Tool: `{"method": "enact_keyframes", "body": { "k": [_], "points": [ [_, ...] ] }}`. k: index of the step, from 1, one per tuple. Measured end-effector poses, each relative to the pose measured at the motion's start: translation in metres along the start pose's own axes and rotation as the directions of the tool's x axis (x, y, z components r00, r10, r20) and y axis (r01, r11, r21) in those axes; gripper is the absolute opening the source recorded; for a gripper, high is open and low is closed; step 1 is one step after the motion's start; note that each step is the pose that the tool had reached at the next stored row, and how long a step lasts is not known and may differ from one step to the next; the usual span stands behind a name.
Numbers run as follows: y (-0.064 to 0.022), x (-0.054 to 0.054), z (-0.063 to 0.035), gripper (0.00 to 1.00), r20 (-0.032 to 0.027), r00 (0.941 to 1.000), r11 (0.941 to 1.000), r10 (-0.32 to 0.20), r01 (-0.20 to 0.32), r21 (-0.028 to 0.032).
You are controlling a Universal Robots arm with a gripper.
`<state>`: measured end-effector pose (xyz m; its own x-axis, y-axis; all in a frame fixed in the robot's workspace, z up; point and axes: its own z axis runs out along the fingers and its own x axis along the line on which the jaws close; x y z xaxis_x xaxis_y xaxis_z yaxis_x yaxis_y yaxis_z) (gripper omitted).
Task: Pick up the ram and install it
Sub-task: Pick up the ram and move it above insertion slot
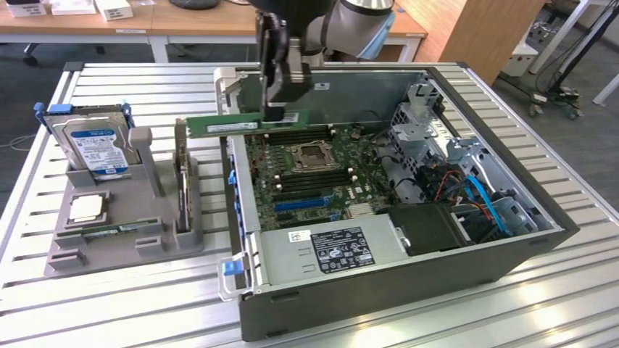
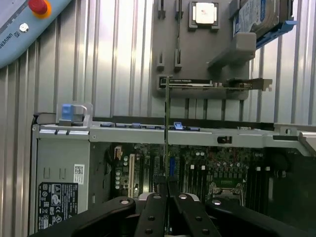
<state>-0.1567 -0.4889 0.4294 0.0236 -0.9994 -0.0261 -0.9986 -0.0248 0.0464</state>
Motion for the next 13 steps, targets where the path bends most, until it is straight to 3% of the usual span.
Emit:
{"method": "enact_keyframes", "body": {
  "k": [13],
  "points": [
    [-0.0562,0.001,-0.0026,0.12,0.0000,1.0000,1.0000,0.000,0.000,0.0000]
  ]
}}
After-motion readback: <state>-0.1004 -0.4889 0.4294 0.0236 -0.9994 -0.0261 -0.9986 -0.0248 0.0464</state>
